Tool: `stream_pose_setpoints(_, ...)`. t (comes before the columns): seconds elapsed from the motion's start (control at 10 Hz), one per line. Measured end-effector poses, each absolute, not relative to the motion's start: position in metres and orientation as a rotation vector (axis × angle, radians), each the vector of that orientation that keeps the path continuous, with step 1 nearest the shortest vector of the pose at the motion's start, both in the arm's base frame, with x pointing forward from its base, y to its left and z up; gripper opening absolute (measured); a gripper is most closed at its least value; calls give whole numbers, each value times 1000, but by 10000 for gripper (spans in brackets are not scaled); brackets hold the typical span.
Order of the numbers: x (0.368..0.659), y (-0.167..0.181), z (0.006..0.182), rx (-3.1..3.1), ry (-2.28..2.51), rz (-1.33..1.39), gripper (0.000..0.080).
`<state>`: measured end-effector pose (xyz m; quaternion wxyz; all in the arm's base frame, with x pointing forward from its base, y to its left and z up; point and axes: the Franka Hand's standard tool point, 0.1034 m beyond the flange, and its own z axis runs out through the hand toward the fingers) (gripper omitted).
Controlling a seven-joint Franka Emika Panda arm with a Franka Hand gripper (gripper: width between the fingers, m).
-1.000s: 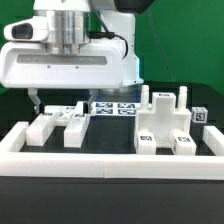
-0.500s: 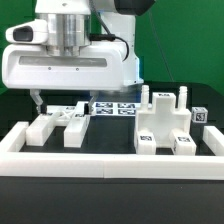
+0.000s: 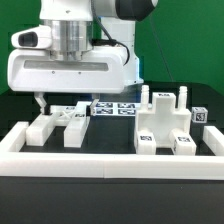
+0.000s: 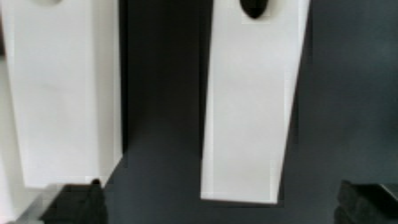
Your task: Assemble chair
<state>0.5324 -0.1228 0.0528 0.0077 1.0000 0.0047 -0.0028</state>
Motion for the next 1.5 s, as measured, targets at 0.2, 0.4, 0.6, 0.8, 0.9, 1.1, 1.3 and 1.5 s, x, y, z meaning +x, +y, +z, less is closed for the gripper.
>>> stream_pose_setpoints(0.2,532,-123,52,3126,15,-10,649)
stream_pose_setpoints(0.4,527,-121,53,3138,-18,-16,649)
stream_pose_setpoints(0.6,506,-111,45,3158,-52,-54,649)
stream_pose_setpoints(0.8,497,-106,38,3163,-42,-84,649)
stream_pose_setpoints(0.9,496,-105,35,3159,-39,-82,649)
stream_pose_setpoints(1.1,495,-104,28,3153,-30,-84,649)
stream_pose_setpoints(1.3,494,-105,18,3138,-21,-77,649)
stream_pose_setpoints(1.5,492,-103,13,3136,-17,-85,649)
